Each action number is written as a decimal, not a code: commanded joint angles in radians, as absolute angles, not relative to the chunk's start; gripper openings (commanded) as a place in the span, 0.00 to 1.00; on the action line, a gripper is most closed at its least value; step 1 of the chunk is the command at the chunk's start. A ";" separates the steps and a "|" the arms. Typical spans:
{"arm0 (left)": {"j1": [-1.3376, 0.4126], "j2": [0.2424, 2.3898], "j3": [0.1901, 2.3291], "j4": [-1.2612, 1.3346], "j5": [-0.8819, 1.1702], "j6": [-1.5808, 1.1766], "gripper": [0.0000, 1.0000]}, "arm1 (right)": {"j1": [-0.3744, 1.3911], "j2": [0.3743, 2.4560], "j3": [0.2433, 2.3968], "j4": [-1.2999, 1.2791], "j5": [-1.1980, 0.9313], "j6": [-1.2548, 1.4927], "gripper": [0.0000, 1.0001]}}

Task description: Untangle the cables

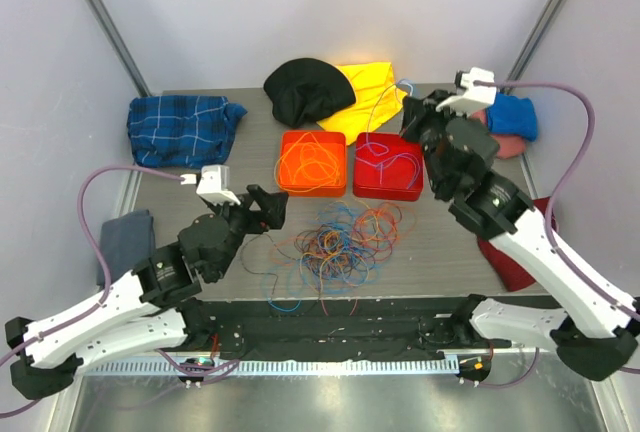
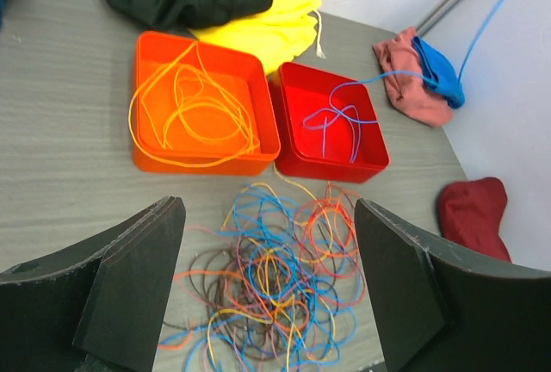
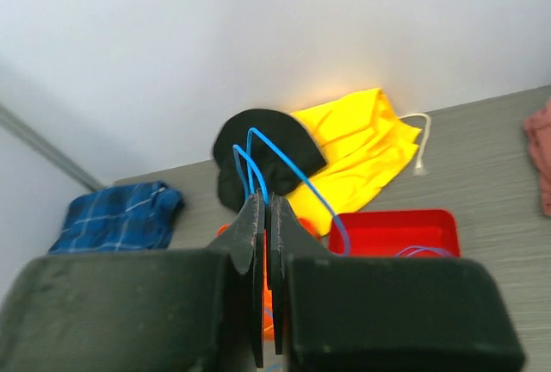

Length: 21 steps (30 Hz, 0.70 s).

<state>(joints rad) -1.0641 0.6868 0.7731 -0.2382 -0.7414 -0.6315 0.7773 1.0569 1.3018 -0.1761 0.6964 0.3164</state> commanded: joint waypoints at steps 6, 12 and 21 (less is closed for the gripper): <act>-1.060 0.575 0.729 -0.367 -0.704 -0.735 0.84 | 0.548 1.250 1.436 -0.229 0.548 0.385 0.01; -1.060 0.541 0.704 -0.388 -0.713 -0.746 0.85 | 0.468 1.316 1.427 -0.213 0.480 0.394 0.01; -1.060 0.561 0.706 -0.390 -0.715 -0.744 0.86 | 0.414 1.361 1.373 -0.153 0.436 0.408 0.01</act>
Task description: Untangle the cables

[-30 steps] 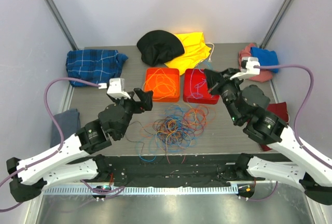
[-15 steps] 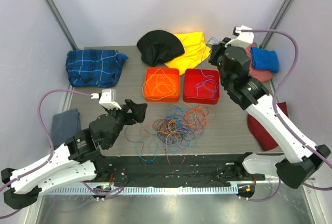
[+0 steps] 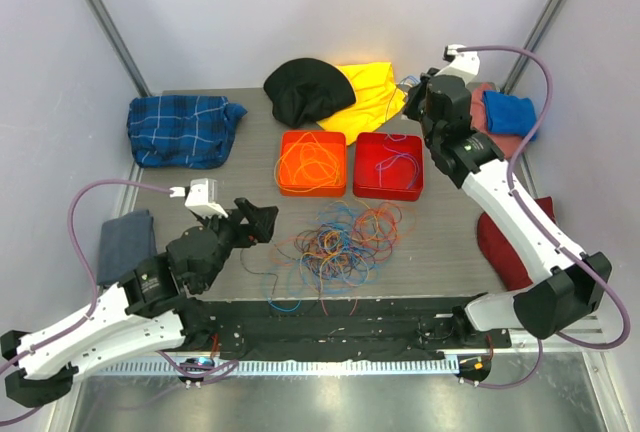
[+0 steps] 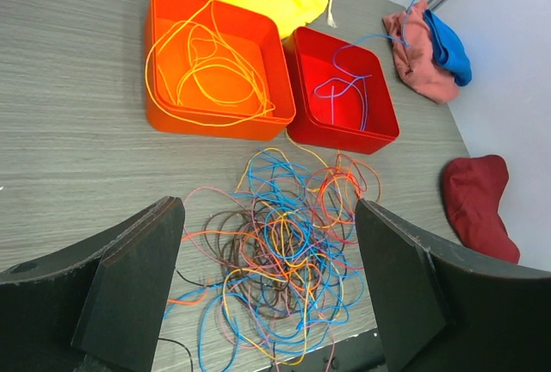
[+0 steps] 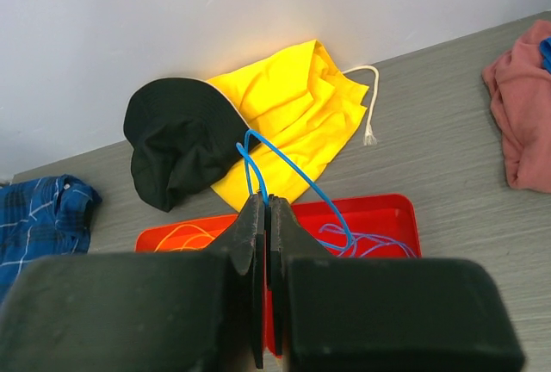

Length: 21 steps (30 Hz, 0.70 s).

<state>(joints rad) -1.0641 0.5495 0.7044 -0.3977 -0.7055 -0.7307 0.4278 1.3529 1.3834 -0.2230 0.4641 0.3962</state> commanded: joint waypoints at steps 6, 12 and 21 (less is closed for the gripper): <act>-1.062 0.571 0.703 -0.394 -0.712 -0.750 0.86 | 0.393 1.393 1.290 -0.107 0.414 0.429 0.01; -1.060 0.581 0.699 -0.397 -0.709 -0.762 0.86 | 0.388 1.454 1.155 -0.045 0.390 0.463 0.01; -1.060 0.603 0.706 -0.400 -0.712 -0.762 0.85 | 0.380 1.528 1.103 -0.054 0.367 0.509 0.53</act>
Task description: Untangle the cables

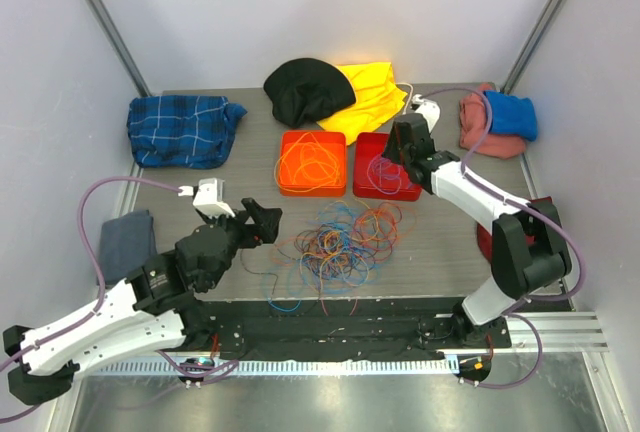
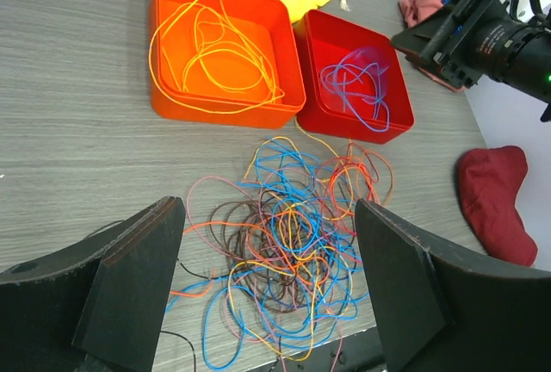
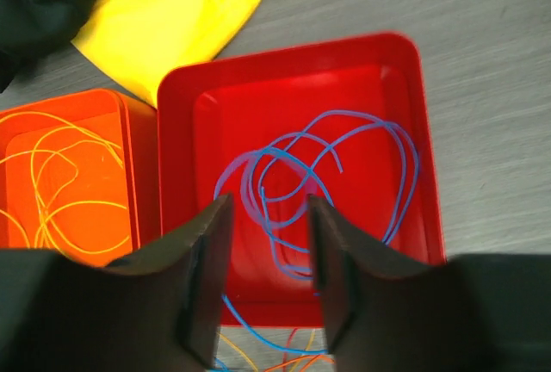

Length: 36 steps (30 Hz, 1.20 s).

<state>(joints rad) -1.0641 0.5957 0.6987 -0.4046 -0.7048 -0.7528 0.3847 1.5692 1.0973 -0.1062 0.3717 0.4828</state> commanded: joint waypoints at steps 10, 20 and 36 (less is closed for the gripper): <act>-1.060 0.637 0.715 -0.376 -0.721 -0.744 0.86 | 0.429 1.199 1.007 -0.106 0.341 0.522 0.64; -1.060 0.698 0.690 -0.310 -0.678 -0.756 0.85 | 0.819 0.937 0.674 -0.181 0.268 0.617 0.57; -1.060 0.753 0.689 -0.318 -0.620 -0.804 0.84 | 0.983 1.094 0.534 0.147 0.109 0.813 0.54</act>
<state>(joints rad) -1.0641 0.7731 0.6907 -0.3489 -0.6228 -0.7811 0.9791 1.0412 0.5426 -0.0383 0.2012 0.7113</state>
